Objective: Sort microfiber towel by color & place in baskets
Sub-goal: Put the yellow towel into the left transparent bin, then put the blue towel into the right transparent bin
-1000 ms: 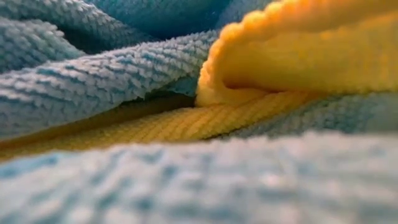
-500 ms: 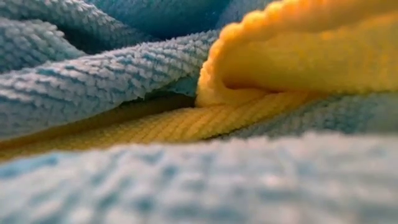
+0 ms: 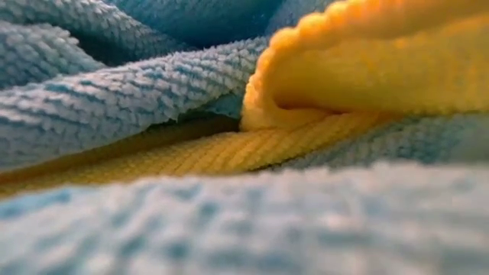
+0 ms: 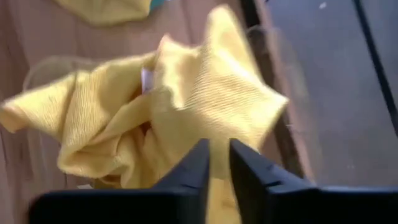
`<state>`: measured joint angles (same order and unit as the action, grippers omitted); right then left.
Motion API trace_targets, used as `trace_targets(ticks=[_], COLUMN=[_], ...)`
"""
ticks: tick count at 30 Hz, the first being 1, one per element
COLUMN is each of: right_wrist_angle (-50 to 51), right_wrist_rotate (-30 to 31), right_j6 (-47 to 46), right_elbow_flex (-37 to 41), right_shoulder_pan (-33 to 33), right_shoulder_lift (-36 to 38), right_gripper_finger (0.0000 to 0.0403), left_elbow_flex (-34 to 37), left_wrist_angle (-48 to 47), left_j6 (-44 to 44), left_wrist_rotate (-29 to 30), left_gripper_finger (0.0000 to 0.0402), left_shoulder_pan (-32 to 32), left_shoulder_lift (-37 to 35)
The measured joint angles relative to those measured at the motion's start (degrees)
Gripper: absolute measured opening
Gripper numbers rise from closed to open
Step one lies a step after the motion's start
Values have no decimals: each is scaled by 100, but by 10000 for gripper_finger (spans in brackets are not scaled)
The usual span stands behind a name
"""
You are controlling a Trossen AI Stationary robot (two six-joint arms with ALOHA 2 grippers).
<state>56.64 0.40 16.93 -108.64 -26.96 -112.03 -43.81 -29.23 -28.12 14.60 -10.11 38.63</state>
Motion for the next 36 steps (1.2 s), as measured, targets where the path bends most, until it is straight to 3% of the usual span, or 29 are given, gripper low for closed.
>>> trace_targets(ticks=[2,7,12,18,27,36], right_wrist_angle=[2,197,223,136,328,1414], right_wrist_rotate=[1,11,22,20,22,25], right_j6=[153,125,129,137,97,-61], right_elbow_flex=[0,1,2,-11,-112,-1341], right_shoulder_pan=[64,61,-20,-53,-34,-28], right_shoulder_lift=[-225,-873,-1432,-1928,-1802,-1685], right_gripper_finger=[12,28,4,7,4,4], left_elbow_flex=[0,0,0,0,0,0], left_wrist_angle=[0,0,0,-2,-9,-11], left_j6=[-35,-80,-78,-74,-17,-19], left_wrist_rotate=[2,4,4,15,16,16], left_gripper_finger=[113,113,113,113,113,113], left_shoulder_pan=[0,0,0,0,0,0], left_shoulder_lift=[0,0,0,0,0,0])
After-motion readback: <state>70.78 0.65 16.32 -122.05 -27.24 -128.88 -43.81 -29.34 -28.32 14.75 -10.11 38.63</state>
